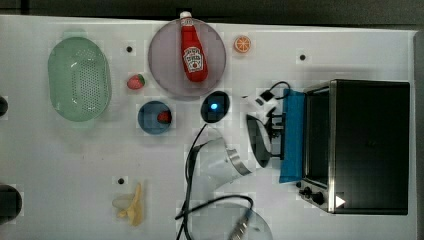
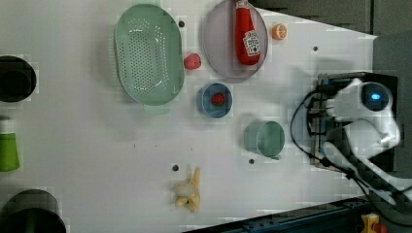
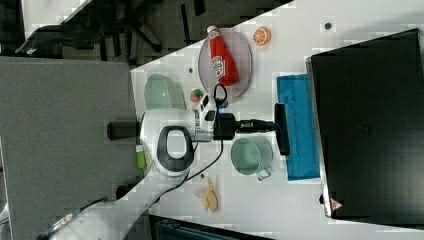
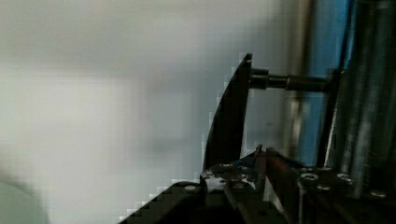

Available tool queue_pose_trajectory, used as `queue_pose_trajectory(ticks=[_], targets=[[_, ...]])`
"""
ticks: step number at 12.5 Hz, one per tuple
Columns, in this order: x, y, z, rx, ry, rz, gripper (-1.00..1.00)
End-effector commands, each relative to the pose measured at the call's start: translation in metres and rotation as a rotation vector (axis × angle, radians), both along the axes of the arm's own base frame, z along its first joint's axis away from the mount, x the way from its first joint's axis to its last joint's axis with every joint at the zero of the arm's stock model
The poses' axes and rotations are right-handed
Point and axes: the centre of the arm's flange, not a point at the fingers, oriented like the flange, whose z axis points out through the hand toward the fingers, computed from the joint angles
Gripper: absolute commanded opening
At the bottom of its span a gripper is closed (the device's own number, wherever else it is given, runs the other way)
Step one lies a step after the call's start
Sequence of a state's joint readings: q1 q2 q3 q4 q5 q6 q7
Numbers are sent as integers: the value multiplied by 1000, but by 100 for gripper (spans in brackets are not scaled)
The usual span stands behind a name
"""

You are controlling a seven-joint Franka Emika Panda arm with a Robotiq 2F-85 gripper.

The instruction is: Flap open oven.

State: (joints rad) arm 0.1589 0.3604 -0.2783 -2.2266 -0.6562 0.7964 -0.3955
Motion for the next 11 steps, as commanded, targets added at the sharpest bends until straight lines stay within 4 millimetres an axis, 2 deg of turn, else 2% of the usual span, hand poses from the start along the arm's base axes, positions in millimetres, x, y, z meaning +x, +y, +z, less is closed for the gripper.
queue_pose_trajectory(ticks=[1, 8, 11], targets=[[-7, 16, -29, -7, -15, -47, -65], [-3, 32, -72, -4, -27, -51, -65], [5, 38, -70, -15, -44, -60, -65]])
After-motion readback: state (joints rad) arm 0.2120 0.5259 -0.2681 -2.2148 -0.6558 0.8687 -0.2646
